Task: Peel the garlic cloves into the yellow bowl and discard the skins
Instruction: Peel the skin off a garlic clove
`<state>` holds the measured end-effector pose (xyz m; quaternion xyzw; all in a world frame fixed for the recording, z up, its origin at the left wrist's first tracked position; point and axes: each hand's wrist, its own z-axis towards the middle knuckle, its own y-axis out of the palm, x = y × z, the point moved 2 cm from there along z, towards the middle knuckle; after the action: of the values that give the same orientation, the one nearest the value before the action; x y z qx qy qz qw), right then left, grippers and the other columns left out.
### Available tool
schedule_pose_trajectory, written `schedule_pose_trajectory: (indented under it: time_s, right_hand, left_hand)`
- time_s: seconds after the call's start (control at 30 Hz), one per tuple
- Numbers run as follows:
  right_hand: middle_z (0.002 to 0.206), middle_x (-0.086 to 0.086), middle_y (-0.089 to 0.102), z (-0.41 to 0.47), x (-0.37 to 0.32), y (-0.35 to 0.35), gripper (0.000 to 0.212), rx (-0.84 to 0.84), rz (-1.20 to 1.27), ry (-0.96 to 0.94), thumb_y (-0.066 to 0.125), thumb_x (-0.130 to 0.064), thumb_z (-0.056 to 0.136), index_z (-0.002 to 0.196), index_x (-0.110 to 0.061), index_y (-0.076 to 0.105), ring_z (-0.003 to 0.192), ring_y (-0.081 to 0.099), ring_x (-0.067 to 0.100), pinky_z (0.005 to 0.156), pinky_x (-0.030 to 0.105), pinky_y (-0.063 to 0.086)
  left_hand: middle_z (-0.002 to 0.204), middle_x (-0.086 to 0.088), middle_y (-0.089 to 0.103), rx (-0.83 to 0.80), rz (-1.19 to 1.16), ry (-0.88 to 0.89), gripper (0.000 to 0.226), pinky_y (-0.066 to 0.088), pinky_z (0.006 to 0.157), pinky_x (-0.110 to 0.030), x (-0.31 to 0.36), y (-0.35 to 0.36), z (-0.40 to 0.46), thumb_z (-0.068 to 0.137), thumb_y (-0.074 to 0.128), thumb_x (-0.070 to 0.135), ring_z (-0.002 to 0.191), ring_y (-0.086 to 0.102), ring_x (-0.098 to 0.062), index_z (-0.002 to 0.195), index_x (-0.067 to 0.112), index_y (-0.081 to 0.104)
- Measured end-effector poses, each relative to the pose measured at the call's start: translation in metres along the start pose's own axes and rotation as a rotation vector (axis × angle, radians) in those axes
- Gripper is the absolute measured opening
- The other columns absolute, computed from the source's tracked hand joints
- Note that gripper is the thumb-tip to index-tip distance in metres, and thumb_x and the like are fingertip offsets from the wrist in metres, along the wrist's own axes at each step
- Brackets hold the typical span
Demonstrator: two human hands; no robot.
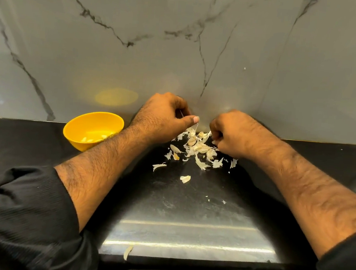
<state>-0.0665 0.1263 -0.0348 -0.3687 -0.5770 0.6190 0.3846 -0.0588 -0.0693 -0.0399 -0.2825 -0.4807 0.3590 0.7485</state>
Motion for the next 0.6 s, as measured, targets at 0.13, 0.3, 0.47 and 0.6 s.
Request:
schedule_pose_trajectory:
  time_s: [0.13,0.3,0.47,0.6]
  right_hand:
    - [0.098,-0.011,0.068,0.001,0.008,-0.007,0.02,0.124,0.197,-0.005,0.073,-0.013,0.093,0.087,-0.032,0.066,0.093,0.065,0.01,0.086,0.033,0.058]
    - [0.102,-0.015,0.065,0.002,0.018,-0.008,0.013,0.25,0.366,0.004,0.074,-0.015,0.097,0.092,-0.027,0.07,0.098,0.063,0.005,0.084,0.023,0.048]
    - [0.086,0.0,0.076,0.007,0.027,-0.001,0.01,0.201,0.842,0.01,0.077,-0.01,0.093,0.098,-0.019,0.076,0.081,0.075,0.019,0.076,0.036,0.064]
    - [0.084,0.014,0.077,0.009,0.028,0.003,0.016,0.143,1.152,-0.009,0.076,0.001,0.089,0.104,-0.002,0.074,0.074,0.074,0.025,0.067,0.036,0.064]
  left_hand:
    - [0.08,0.012,0.074,-0.012,-0.003,-0.01,0.026,0.066,0.078,-0.04,-0.002,0.0,0.0,0.093,0.076,0.054,0.077,0.072,-0.005,0.092,0.028,0.076]
    - [0.079,0.01,0.074,-0.016,-0.037,-0.008,0.024,0.067,0.078,-0.04,-0.002,-0.003,0.003,0.094,0.077,0.05,0.075,0.073,-0.006,0.094,0.026,0.076]
    - [0.086,0.008,0.076,-0.033,-0.125,0.006,0.018,0.067,0.079,-0.041,-0.003,-0.006,0.003,0.094,0.079,0.04,0.078,0.075,-0.009,0.099,0.024,0.077]
    - [0.09,0.012,0.076,-0.04,-0.151,0.091,0.012,0.066,0.082,-0.039,0.0,-0.005,0.001,0.094,0.081,0.033,0.081,0.074,-0.003,0.101,0.025,0.078]
